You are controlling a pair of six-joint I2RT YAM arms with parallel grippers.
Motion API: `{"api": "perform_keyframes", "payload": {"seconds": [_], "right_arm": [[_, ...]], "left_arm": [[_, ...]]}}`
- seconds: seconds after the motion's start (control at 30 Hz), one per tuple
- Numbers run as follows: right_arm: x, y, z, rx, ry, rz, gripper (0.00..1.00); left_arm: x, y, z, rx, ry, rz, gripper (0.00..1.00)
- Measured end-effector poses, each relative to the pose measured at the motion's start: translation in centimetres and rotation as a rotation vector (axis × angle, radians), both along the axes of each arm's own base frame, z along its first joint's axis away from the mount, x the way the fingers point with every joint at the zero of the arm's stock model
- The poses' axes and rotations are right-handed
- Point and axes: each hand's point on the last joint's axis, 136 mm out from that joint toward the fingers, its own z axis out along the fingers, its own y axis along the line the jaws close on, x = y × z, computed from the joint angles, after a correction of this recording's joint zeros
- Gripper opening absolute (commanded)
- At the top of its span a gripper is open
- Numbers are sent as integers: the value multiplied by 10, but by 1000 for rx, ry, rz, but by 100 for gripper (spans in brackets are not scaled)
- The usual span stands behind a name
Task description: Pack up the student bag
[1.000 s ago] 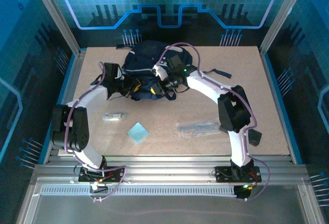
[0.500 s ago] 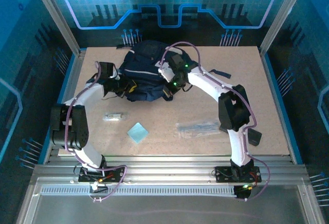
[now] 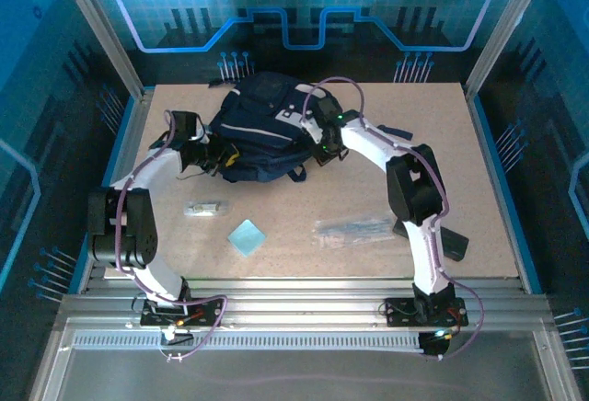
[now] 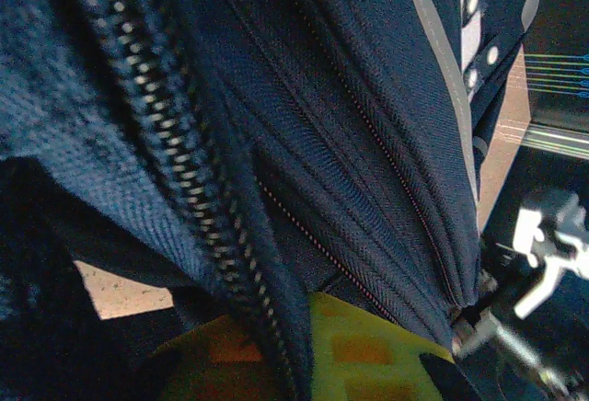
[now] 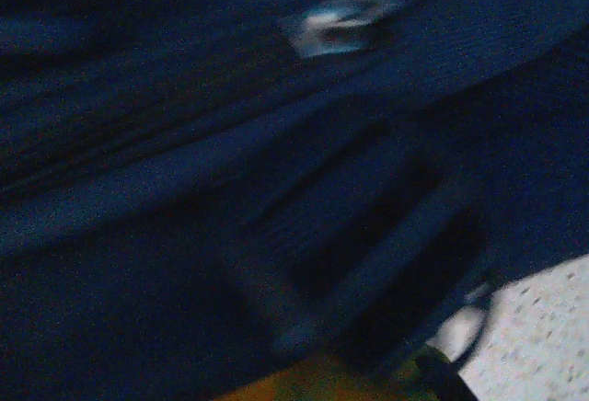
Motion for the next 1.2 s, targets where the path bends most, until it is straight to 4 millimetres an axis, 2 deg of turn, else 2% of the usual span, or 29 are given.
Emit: {"api": "perform_keyframes", "payload": {"seconds": [0.1, 0.23, 0.43, 0.53, 0.63, 0.73, 0.8, 0.87, 0.93, 0.97, 1.03, 1.07, 1.13, 1.2], "right_arm": [[22, -6, -8, 23, 6, -27, 0], [38, 0, 1, 35, 12, -52, 0], [46, 1, 13, 53, -4, -93, 0], [42, 1, 9, 71, 12, -104, 29], [33, -20, 6, 90, 31, -154, 47], [19, -53, 14, 130, 46, -230, 53], [9, -71, 31, 170, 37, -275, 54], [3, -76, 51, 210, 8, -298, 55], [-3, -74, 72, 257, -25, -300, 56], [-6, -71, 82, 281, -39, -298, 57], [-9, -67, 96, 322, -60, -296, 58], [-9, -65, 100, 341, -68, -297, 59], [-9, -64, 103, 366, -70, -305, 62], [-9, -61, 103, 387, -62, -307, 64]], "left_arm": [[-1, -3, 3, -15, -5, -12, 0], [-2, -4, 8, -17, -18, -17, 0], [-2, -4, 19, -15, -48, -19, 0], [-3, -6, 19, -13, -48, -22, 0], [-4, -13, 20, 2, -50, -26, 0], [-3, -28, 22, -1, -71, -19, 0], [-4, -42, 19, -17, -81, -13, 0], [-7, -58, 13, -29, -82, -7, 0], [-10, -76, 7, -41, -84, -5, 1], [-12, -86, 5, -49, -87, -7, 9], [-16, -109, 2, -70, -88, -20, 45], [-21, -124, 1, -91, -81, -42, 60], [-30, -151, 0, -116, -79, -93, 78], [-41, -173, 1, -139, -73, -138, 90]]}}
